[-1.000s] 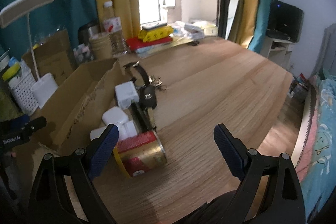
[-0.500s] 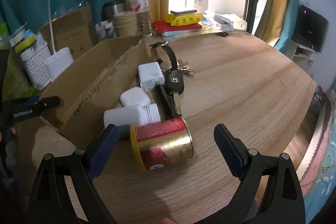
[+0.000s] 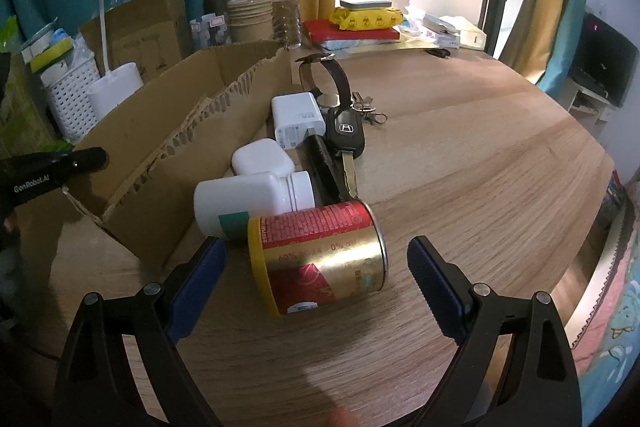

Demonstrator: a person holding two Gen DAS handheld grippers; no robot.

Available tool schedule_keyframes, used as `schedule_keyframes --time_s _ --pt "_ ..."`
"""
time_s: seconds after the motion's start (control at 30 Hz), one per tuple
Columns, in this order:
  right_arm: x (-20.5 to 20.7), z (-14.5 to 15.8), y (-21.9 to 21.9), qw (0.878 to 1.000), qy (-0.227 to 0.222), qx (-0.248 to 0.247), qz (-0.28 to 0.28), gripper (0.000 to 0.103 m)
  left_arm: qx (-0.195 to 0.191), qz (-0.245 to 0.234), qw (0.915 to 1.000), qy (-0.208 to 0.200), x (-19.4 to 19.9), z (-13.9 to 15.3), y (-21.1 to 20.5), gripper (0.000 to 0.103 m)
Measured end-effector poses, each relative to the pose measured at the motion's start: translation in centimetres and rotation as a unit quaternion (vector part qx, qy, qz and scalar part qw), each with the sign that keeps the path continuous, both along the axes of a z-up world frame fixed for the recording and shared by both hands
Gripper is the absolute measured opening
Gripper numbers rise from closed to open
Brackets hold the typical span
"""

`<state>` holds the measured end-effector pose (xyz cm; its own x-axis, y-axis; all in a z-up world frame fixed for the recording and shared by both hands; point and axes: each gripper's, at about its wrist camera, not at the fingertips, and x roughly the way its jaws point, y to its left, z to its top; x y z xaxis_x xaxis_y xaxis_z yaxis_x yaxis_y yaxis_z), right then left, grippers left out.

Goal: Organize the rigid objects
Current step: 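Move the right gripper to the red-and-gold can and grasp it, then lift the red-and-gold can with the right gripper and release it into the box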

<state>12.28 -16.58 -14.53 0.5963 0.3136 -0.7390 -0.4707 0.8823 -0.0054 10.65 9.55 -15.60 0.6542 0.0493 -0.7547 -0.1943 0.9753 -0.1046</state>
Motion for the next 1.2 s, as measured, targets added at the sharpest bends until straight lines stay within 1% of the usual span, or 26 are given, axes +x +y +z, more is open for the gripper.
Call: schedule_keyframes --time_s 0.1,0.3,0.37,0.4,0.43,0.83,1.2 --pt "-0.1 -0.1 0.0 1.0 0.0 0.004 0.007 0.093 -0.004 -0.001 1.0 -0.001 0.0 0.0 0.1 0.004" --pt "-0.3 -0.2 0.3 1.0 -0.004 -0.003 0.017 0.084 -0.007 -0.002 1.0 -0.002 -0.1 0.0 0.1 0.004" --pt "-0.3 -0.3 0.3 1.0 -0.005 -0.005 0.018 0.079 -0.007 -0.003 1.0 -0.004 -0.2 0.0 0.0 0.004" --pt "-0.3 -0.4 0.3 1.0 -0.005 -0.007 0.018 0.073 -0.007 -0.003 1.0 -0.004 -0.2 0.0 0.0 0.004" --pt "-0.3 -0.4 0.3 1.0 -0.005 -0.008 0.017 0.07 -0.008 -0.003 1.0 -0.004 -0.2 0.0 0.1 0.004" --pt "-0.8 -0.1 0.2 0.999 -0.021 -0.01 0.023 0.069 -0.017 -0.004 0.9998 -0.008 -0.4 -0.1 0.2 0.004" --pt "-1.2 1.7 -0.2 0.999 -0.037 -0.004 0.013 0.068 -0.023 -0.005 0.9996 -0.012 -0.5 -0.1 0.3 0.004"
